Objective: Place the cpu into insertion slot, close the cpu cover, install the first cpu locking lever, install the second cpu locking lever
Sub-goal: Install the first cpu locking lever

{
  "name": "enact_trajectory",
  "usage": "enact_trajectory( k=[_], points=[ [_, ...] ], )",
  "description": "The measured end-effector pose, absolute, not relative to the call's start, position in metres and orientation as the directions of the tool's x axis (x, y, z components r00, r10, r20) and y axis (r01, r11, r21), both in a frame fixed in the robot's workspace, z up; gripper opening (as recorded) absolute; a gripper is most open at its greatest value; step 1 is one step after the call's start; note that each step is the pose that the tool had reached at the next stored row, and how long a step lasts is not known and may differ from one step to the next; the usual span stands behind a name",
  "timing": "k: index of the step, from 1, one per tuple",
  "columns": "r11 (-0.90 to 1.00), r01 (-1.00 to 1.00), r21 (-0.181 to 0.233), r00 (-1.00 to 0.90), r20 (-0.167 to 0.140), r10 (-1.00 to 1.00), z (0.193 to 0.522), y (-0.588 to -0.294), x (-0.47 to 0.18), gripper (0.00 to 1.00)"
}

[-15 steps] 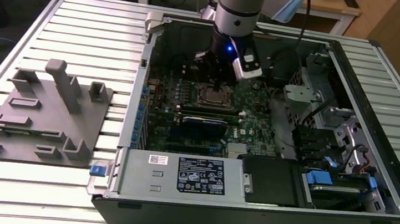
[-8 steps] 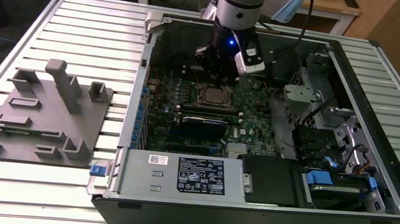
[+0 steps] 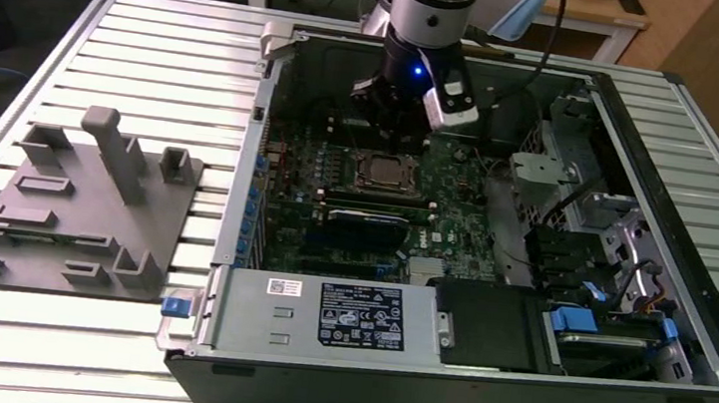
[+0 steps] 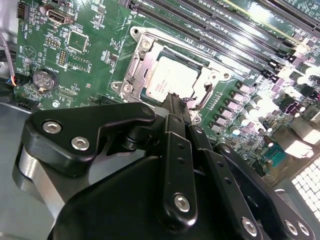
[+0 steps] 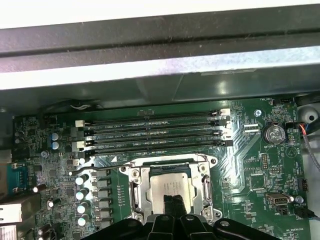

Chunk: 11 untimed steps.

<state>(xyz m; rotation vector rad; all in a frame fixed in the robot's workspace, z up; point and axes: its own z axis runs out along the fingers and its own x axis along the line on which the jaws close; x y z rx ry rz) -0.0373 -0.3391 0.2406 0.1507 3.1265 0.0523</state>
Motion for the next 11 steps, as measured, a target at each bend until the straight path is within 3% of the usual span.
enact_trajectory(
  k=[11],
  points=[
    [0.995,0.096,0.034,-0.995,-0.011,0.096,0.2411,-0.3391,-0.0437,0.10]
  ],
)
